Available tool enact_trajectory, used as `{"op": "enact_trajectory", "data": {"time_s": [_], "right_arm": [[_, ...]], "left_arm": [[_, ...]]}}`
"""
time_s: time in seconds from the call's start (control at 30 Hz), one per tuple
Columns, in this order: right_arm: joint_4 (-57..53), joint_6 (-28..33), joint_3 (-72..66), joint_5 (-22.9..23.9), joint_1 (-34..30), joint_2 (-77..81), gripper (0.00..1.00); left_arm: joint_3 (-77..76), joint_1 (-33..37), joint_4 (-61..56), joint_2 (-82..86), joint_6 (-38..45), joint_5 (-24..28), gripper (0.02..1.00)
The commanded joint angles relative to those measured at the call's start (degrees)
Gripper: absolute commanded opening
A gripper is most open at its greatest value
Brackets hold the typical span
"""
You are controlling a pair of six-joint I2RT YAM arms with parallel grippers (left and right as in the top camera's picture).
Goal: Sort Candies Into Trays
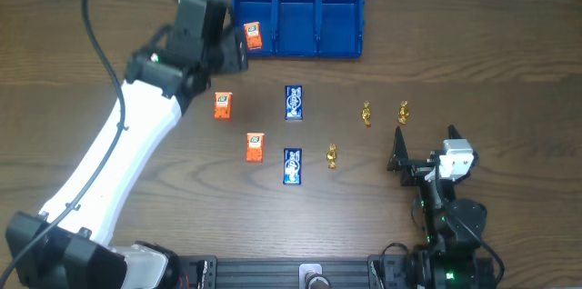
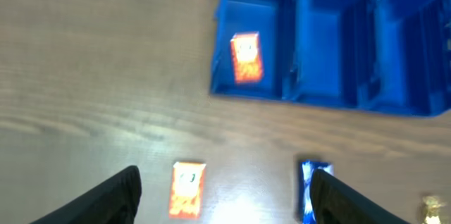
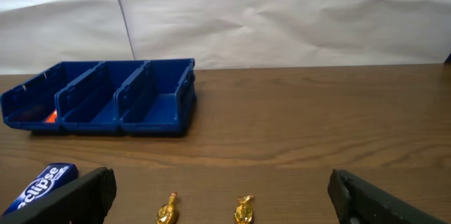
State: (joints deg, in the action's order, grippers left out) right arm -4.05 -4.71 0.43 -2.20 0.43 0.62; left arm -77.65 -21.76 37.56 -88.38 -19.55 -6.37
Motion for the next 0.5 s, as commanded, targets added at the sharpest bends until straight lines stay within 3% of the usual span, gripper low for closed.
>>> {"op": "enact_trajectory", "data": {"time_s": [0.03,0.5], "right_arm": [[-0.57,0.7,0.02,-0.48,-0.55,-0.33,0.998],[-0.57,0.7,0.02,-0.48,-0.55,-0.33,0.996]], "left_arm": [[15.37,1.33,-6.97,-4.02,-0.17,-0.04,0.759],[21.0,1.99,-14.56,-13.4,-0.13,1.55,0.726]]}}
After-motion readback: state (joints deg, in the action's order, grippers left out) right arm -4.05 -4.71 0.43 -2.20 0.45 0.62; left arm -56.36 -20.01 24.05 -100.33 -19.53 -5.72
